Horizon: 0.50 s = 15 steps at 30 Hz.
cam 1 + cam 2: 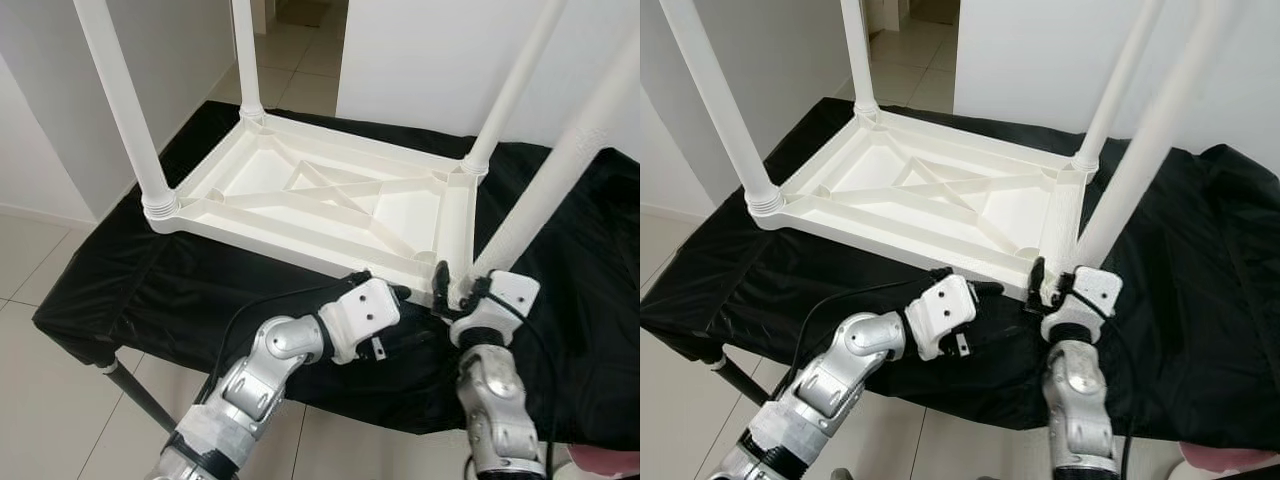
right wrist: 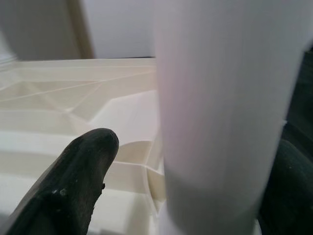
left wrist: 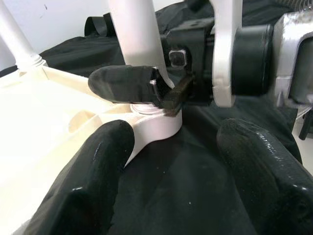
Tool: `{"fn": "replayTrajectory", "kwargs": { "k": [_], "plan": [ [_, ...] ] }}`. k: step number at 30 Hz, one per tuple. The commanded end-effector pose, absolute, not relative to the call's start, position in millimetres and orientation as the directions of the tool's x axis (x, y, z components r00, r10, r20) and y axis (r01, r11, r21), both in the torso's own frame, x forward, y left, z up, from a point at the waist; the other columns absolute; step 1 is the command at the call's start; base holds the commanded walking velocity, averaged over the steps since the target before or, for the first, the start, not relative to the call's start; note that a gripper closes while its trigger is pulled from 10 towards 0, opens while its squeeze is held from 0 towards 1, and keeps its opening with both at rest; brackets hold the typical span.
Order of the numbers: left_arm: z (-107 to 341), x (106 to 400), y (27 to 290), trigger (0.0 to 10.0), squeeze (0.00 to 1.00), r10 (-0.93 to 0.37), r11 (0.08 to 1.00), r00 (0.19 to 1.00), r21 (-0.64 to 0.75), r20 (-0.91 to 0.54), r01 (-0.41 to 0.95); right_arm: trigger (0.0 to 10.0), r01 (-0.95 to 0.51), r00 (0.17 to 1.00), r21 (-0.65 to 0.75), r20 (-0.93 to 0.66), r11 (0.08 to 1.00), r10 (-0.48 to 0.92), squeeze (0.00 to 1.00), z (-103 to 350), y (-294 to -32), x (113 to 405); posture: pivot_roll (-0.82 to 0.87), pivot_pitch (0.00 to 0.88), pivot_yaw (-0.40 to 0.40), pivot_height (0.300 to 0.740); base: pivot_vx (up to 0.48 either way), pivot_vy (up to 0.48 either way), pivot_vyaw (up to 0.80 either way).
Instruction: Building children table
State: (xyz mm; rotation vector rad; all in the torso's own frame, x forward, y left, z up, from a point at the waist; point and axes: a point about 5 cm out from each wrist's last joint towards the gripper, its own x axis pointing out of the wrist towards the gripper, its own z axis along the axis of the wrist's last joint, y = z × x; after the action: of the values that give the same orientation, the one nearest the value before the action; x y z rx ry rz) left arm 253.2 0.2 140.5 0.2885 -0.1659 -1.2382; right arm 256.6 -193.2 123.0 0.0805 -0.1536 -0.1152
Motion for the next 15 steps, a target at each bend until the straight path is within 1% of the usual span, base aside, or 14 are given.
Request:
{"fn": "replayTrajectory", "kwargs": {
  "k": [1, 4, 5, 7, 8, 12, 14, 15],
  "plan": [
    [140, 253, 0, 10.0, 0.00, -0.937, 0.324, 0.349, 0.311, -0.025, 0.893, 10.0, 0.057, 0.986, 0.090, 0.152, 0.994, -0.070, 0.00, 119, -197, 254, -0.07, 0.000, -0.048, 0.740, 0.000, 0.000, 0.00],
    [140, 253, 0, 10.0, 0.00, -0.937, 0.324, 0.349, 0.308, -0.028, 0.894, 10.0, 0.019, 0.988, 0.066, 0.152, 0.998, -0.029, 0.00, 117, -205, 251, -0.07, 0.000, -0.047, 0.740, 0.000, 0.000, 0.00],
    [139, 252, 0, 10.0, 0.00, -0.937, 0.323, 0.348, 0.305, -0.030, 0.896, 10.0, -0.023, 0.988, 0.052, 0.153, 0.998, 0.014, 0.00, 117, -213, 251, -0.08, 0.000, -0.041, 0.740, 0.000, 0.000, 0.00],
    [138, 251, 0, 10.0, 0.00, -0.939, 0.317, 0.342, 0.300, -0.034, 0.900, 10.0, -0.106, 0.983, 0.031, 0.157, 0.994, 0.100, 0.00, 118, -221, 250, -0.08, 0.000, -0.041, 0.740, 0.000, 0.000, 0.00],
    [138, 250, 1, 10.0, 0.00, -0.940, 0.314, 0.340, 0.299, -0.036, 0.901, 10.0, -0.146, 0.978, 0.032, 0.152, 0.989, 0.139, 0.00, 119, -223, 252, -0.08, 0.000, -0.037, 0.740, 0.000, 0.000, 0.00],
    [138, 250, 1, 10.0, 0.00, -0.940, 0.313, 0.338, 0.299, -0.037, 0.902, 10.0, -0.169, 0.976, 0.034, 0.149, 0.985, 0.162, 0.00, 120, -224, 253, -0.08, 0.000, -0.037, 0.740, 0.000, 0.000, 0.00],
    [138, 252, 0, 10.0, 0.00, -0.941, 0.309, 0.336, 0.301, -0.039, 0.902, 10.0, -0.240, 0.965, 0.016, 0.111, 0.971, 0.237, 0.00, 118, -226, 264, -0.09, 0.000, -0.026, 0.740, 0.000, 0.000, 0.00],
    [138, 252, 0, 10.0, 0.00, -0.941, 0.309, 0.336, 0.301, -0.039, 0.902, 10.0, -0.240, 0.965, 0.016, 0.111, 0.971, 0.237, 0.00, 118, -226, 264, -0.09, 0.000, -0.026, 0.740, 0.000, 0.000, 0.00]
  ]
}}
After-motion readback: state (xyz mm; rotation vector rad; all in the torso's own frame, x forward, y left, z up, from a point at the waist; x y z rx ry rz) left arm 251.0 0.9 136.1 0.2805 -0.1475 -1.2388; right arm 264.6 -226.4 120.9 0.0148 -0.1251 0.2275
